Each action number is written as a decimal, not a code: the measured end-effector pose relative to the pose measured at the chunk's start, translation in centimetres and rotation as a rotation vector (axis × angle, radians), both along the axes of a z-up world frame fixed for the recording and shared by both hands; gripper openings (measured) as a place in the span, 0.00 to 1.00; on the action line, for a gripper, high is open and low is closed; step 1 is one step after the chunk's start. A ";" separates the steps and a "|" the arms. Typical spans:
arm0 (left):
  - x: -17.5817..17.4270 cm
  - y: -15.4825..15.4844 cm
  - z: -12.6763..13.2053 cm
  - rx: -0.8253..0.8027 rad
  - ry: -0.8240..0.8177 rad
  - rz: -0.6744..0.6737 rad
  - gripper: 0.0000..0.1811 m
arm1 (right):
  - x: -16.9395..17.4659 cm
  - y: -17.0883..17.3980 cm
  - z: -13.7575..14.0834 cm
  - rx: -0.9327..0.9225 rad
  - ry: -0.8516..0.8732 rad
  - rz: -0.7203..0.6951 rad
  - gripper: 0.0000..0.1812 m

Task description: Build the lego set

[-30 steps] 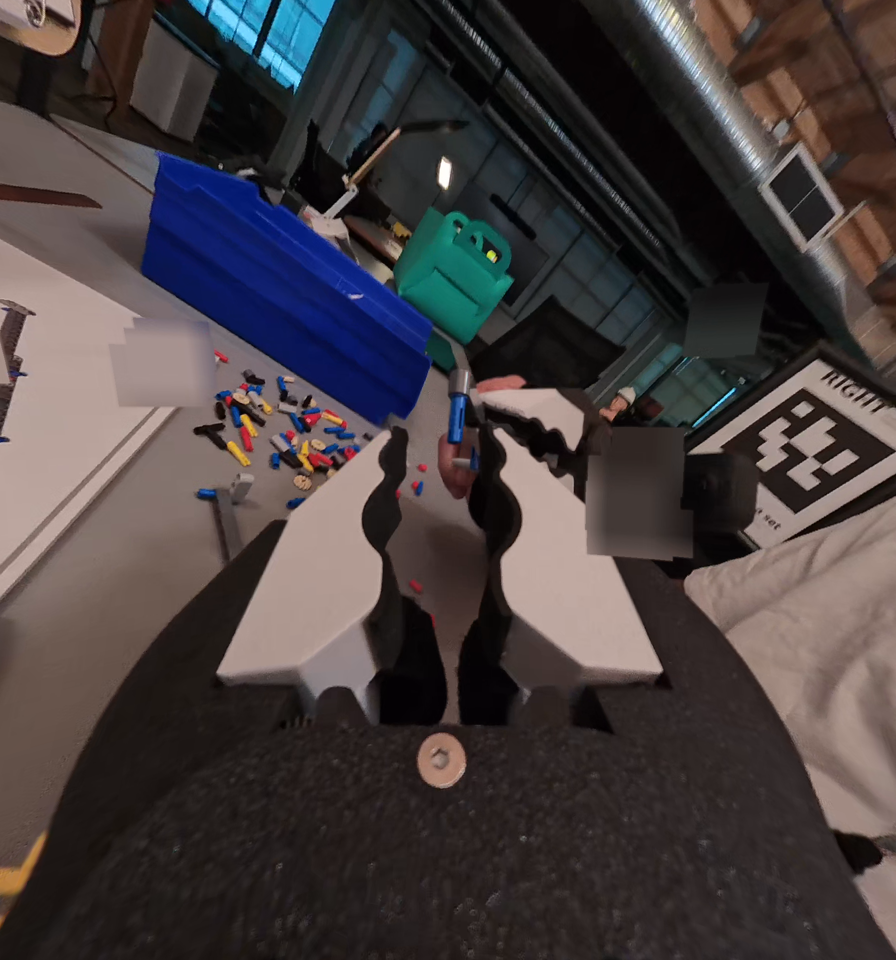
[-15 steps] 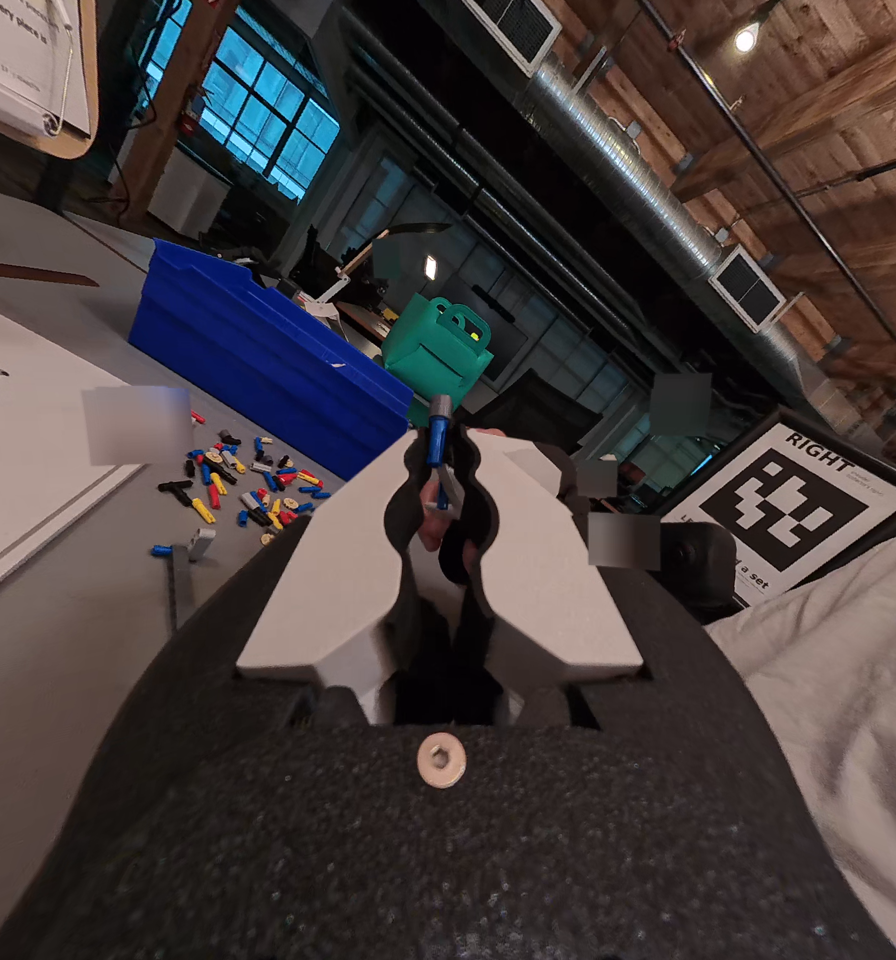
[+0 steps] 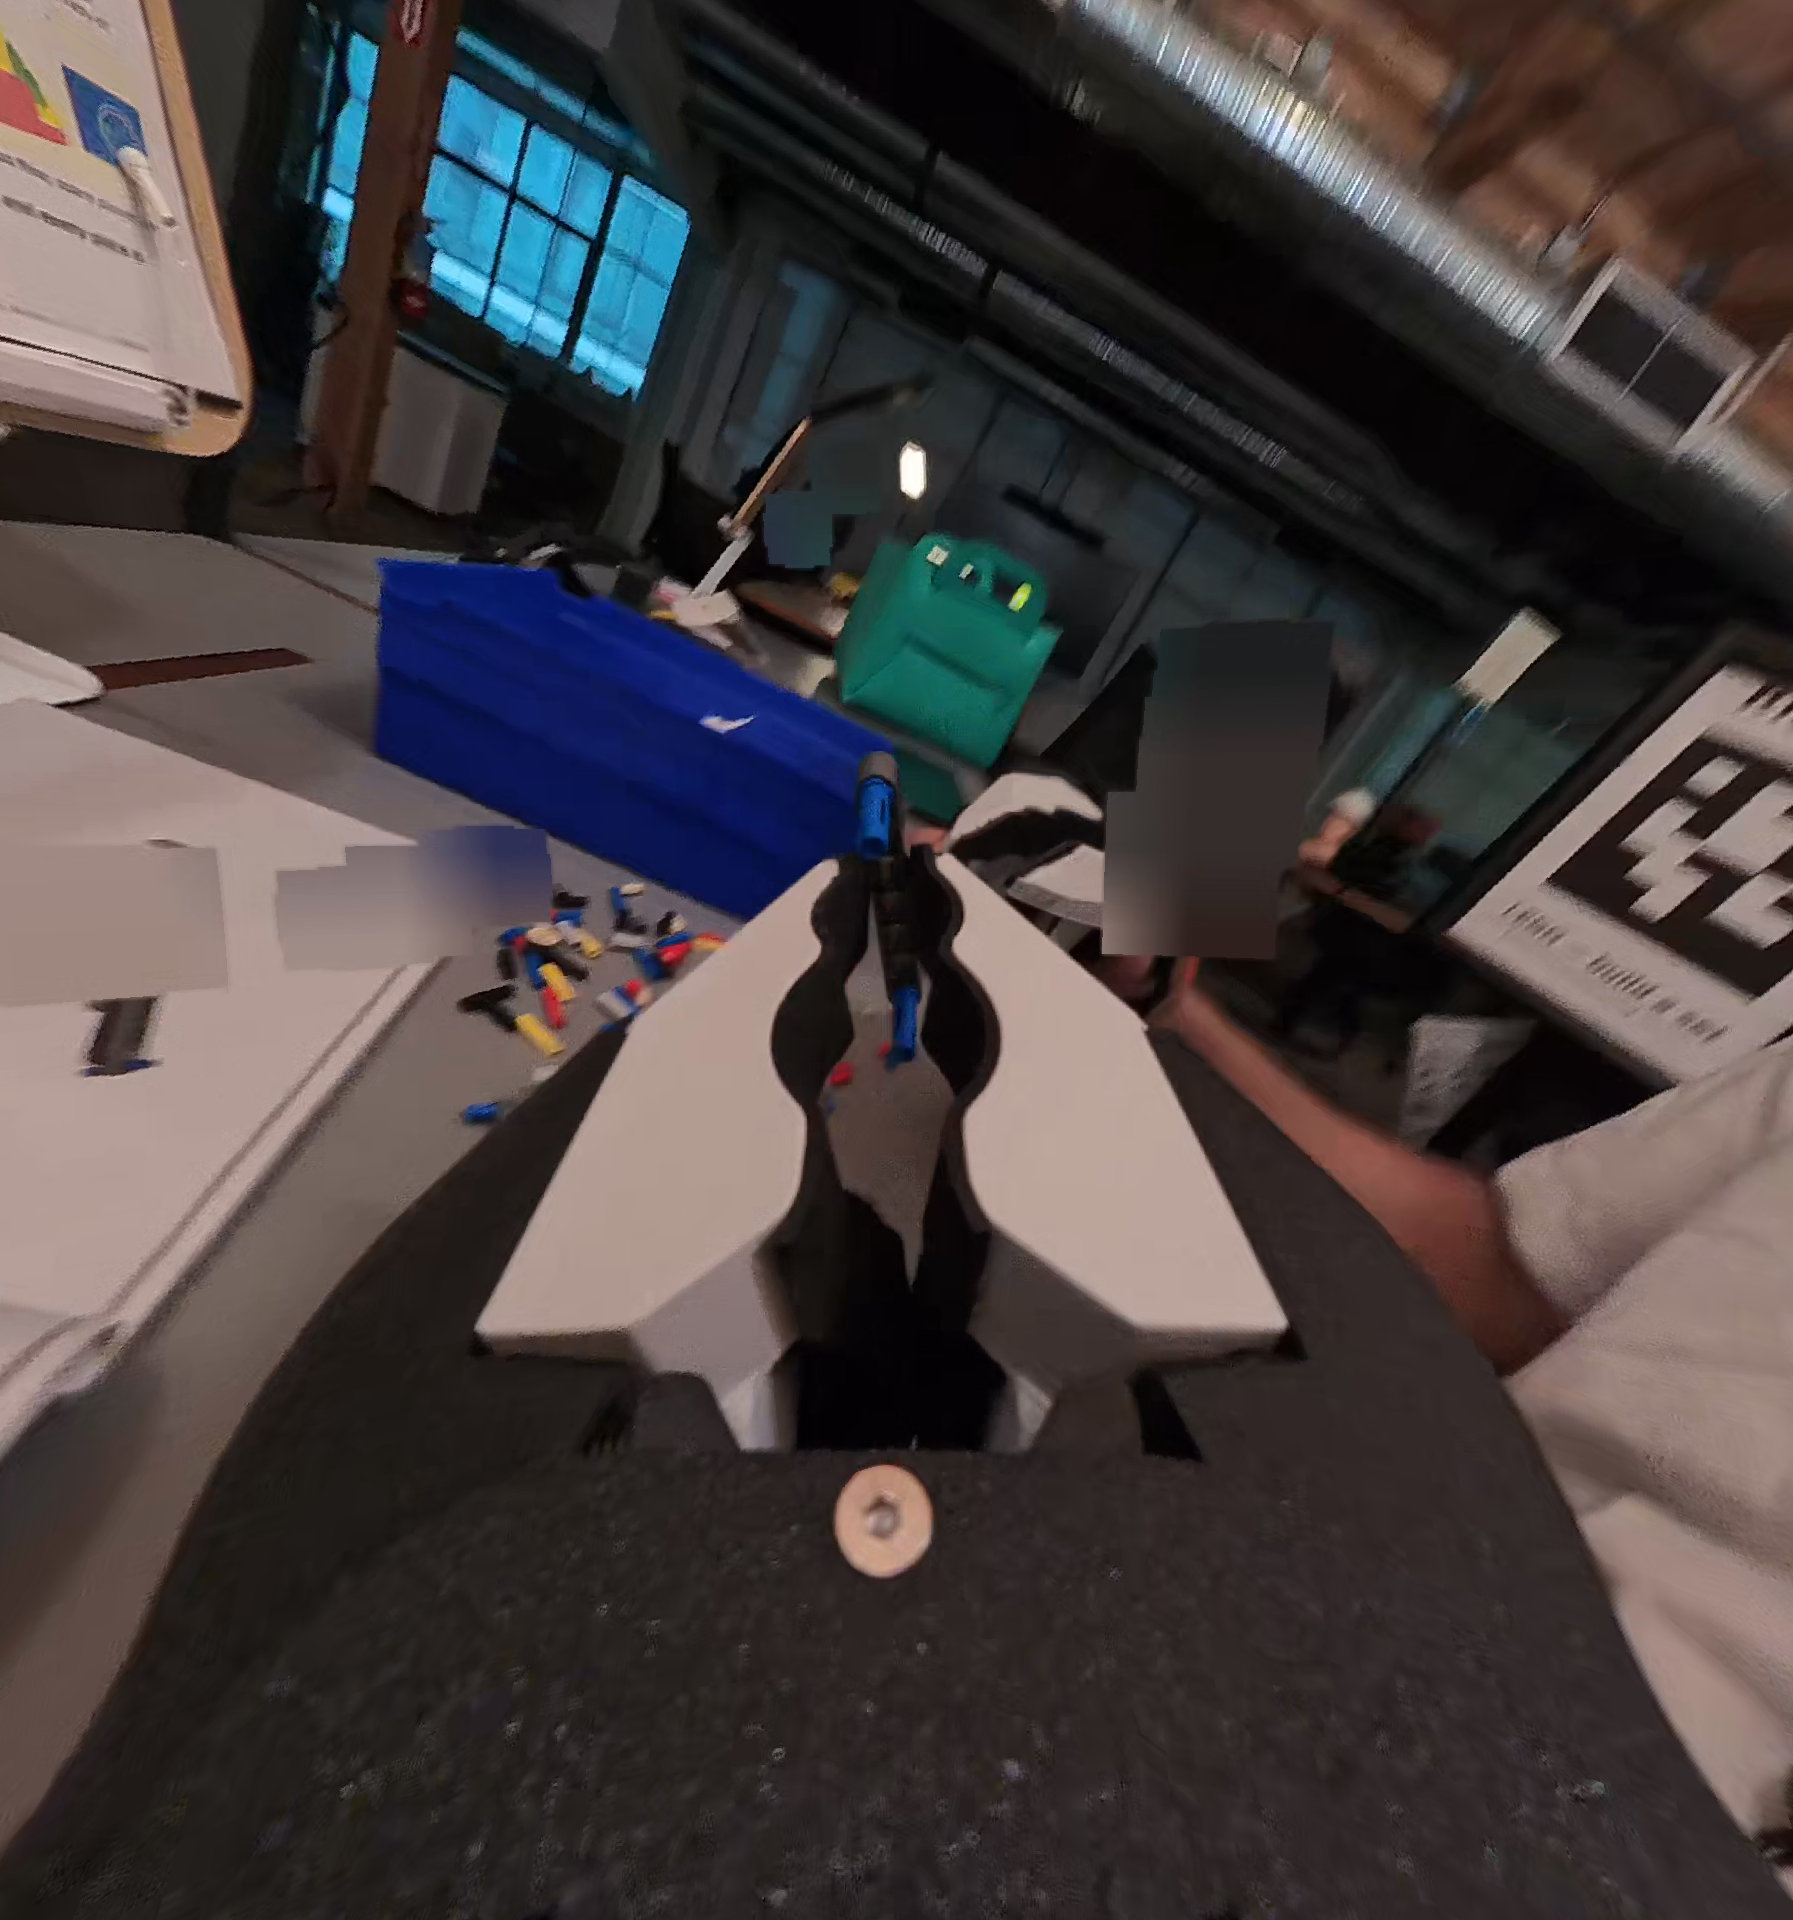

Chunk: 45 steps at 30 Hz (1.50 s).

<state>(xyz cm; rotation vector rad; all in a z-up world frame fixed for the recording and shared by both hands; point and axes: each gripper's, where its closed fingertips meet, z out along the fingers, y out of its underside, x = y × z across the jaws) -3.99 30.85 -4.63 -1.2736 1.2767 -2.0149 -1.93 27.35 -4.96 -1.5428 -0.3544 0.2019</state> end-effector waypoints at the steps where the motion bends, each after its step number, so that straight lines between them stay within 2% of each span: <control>1: 0.1 0.2 -0.8 0.101 0.032 0.027 0.03 | 0.0 -0.7 -2.2 -0.173 0.024 0.084 0.10; 3: 0.3 0.8 -2.5 0.288 0.109 0.083 0.03 | -0.3 -3.2 -7.4 -0.538 -0.011 0.225 0.15; 4: 0.3 0.9 -3.2 0.342 0.143 0.095 0.03 | -0.3 -4.2 -9.0 -0.645 -0.018 0.245 0.14; 5: 0.4 1.0 -3.7 0.367 0.168 0.100 0.03 | -0.3 -5.0 -10.0 -0.694 -0.024 0.249 0.15; 9: 0.8 0.6 -4.8 0.346 0.211 0.080 0.03 | 2.1 -7.2 -13.5 -0.810 -0.275 0.085 0.15; 13: 1.0 -0.1 -5.4 0.360 0.222 0.047 0.03 | -0.9 -7.9 -13.5 -0.774 -0.186 0.212 0.13; 16: 1.0 -0.5 -5.8 0.358 0.237 0.033 0.03 | -2.0 -7.5 -14.4 -0.717 -0.318 0.164 0.13; 19: 0.7 -1.6 -6.0 0.360 0.247 -0.041 0.03 | -1.9 -7.0 -14.5 -0.615 -0.433 0.153 0.07; 23: 0.1 -3.4 -6.9 0.388 0.272 -0.142 0.03 | -2.0 -7.1 -15.2 -0.642 -0.401 0.298 0.08; 31: -0.8 -5.6 -8.4 0.455 0.308 -0.252 0.03 | -2.1 -6.6 -16.4 -0.645 -0.448 0.449 0.07; 40: -0.9 -6.0 -9.2 0.401 0.361 -0.297 0.03 | -2.4 -6.0 -16.3 -0.596 -0.482 0.437 0.02; 42: -0.9 -6.2 -8.6 0.339 0.343 -0.312 0.03 | -2.1 -4.8 -14.4 -0.513 -0.497 0.349 0.02; 45: -1.0 -6.1 -6.7 0.220 0.268 -0.337 0.03 | -2.5 -3.6 -8.8 -0.363 -0.465 0.255 0.01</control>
